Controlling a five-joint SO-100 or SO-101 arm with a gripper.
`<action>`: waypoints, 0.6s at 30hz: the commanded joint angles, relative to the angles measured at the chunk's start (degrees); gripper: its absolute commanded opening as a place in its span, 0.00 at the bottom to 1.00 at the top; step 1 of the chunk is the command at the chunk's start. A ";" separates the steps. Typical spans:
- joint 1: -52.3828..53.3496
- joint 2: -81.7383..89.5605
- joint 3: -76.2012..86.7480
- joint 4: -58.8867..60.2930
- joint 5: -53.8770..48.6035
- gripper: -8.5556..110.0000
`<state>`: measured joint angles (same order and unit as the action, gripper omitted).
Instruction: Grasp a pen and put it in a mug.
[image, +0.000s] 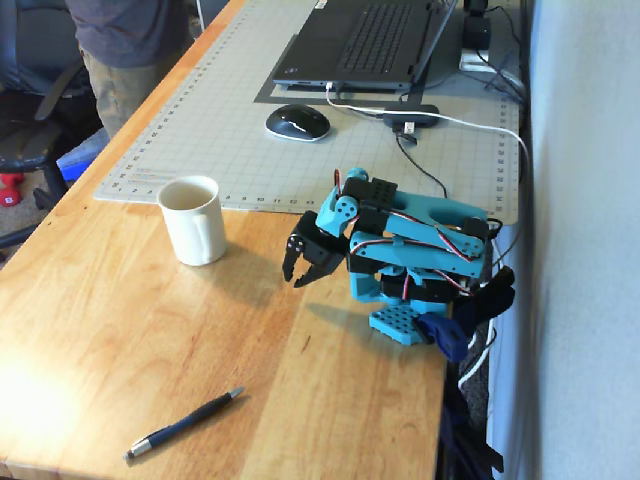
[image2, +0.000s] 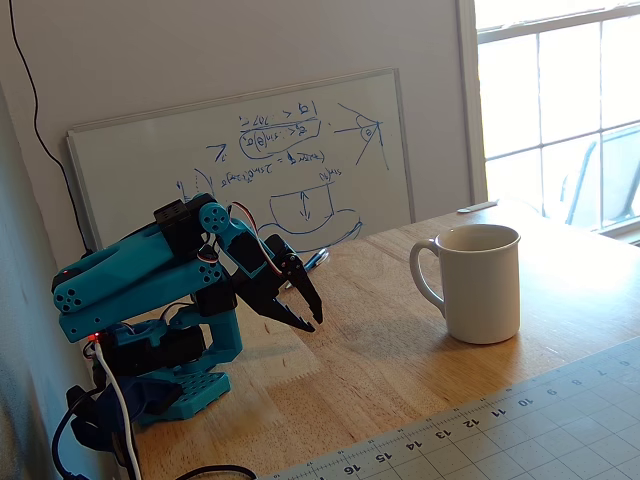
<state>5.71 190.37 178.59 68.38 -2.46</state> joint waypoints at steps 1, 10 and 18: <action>-0.09 1.32 -0.62 -0.70 0.70 0.10; -0.09 0.70 -0.97 -1.41 0.79 0.10; 0.00 -9.84 -11.07 -1.41 0.79 0.10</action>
<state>5.71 187.12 176.31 67.94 -2.46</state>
